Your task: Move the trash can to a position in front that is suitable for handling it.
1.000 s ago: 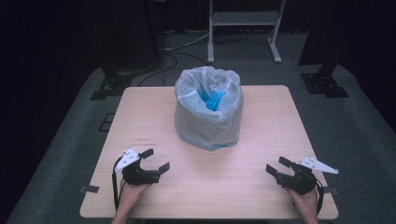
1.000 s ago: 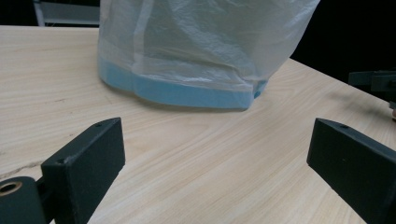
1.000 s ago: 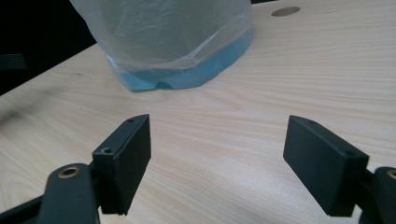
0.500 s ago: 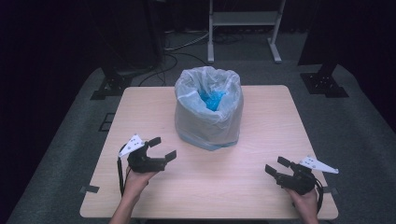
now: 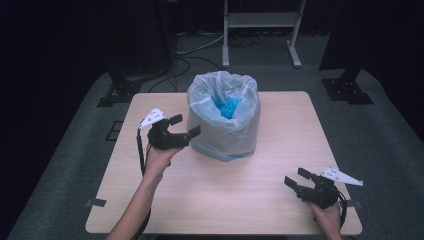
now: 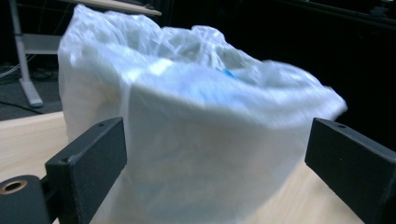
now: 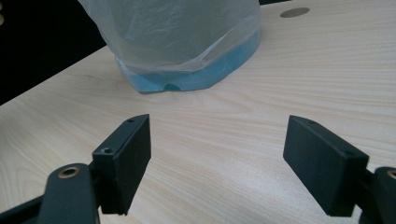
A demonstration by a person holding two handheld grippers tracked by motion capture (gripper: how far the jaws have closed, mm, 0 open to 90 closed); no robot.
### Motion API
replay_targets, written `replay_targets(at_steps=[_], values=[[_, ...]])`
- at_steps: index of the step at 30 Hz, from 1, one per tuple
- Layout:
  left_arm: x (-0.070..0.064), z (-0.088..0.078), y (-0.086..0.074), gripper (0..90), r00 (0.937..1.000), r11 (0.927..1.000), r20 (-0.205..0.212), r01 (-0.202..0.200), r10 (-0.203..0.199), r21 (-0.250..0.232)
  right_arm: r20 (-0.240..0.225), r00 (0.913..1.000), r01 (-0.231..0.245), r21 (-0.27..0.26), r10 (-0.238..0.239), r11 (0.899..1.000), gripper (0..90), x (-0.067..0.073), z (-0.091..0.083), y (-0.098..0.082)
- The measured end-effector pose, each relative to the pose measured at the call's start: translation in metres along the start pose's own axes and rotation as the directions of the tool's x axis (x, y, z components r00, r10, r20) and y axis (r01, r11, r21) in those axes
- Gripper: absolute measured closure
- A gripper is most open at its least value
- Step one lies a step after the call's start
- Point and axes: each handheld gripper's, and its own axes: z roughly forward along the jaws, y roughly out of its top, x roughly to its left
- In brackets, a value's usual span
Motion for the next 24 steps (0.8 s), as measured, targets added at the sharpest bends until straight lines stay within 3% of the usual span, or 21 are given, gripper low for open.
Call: replay_targets(at_steps=[5,7,11,16,19,24], values=[[0.008,0.018,0.015,4.4,0.9985,0.9986,-0.015,0.052,-0.052,-0.001,-0.005,0.9999,0.01,0.007,-0.01,1.0,22.1,0.001,0.001,0.0],[0.009,0.022,0.017,4.6,0.9982,0.9984,-0.02,0.056,-0.056,0.005,-0.007,0.9999,0.011,0.011,-0.011,1.0,22.1,0.001,0.002,0.0],[0.011,0.038,0.022,5.6,0.9943,0.9956,-0.059,0.09,-0.089,0.025,-0.009,0.9998,0.016,0.015,-0.016,1.0,22.1,0.003,0.003,0.0],[0.015,0.046,0.024,7.8,0.9885,0.9932,-0.111,0.108,-0.103,0.043,-0.012,0.9998,0.016,0.014,-0.016,1.0,22.2,0.002,0.003,-0.001],[0.02,0.047,0.026,12.0,0.9815,0.9895,-0.14,0.137,-0.13,0.046,-0.014,0.9998,0.011,0.017,-0.011,1.0,22.1,0.002,0.004,-0.001],[0.026,0.05,0.027,16.2,0.975,0.9862,-0.182,0.144,-0.127,0.083,-0.02,0.9997,0.017,0.024,-0.016,1.0,22.1,0.004,0.006,-0.001]])
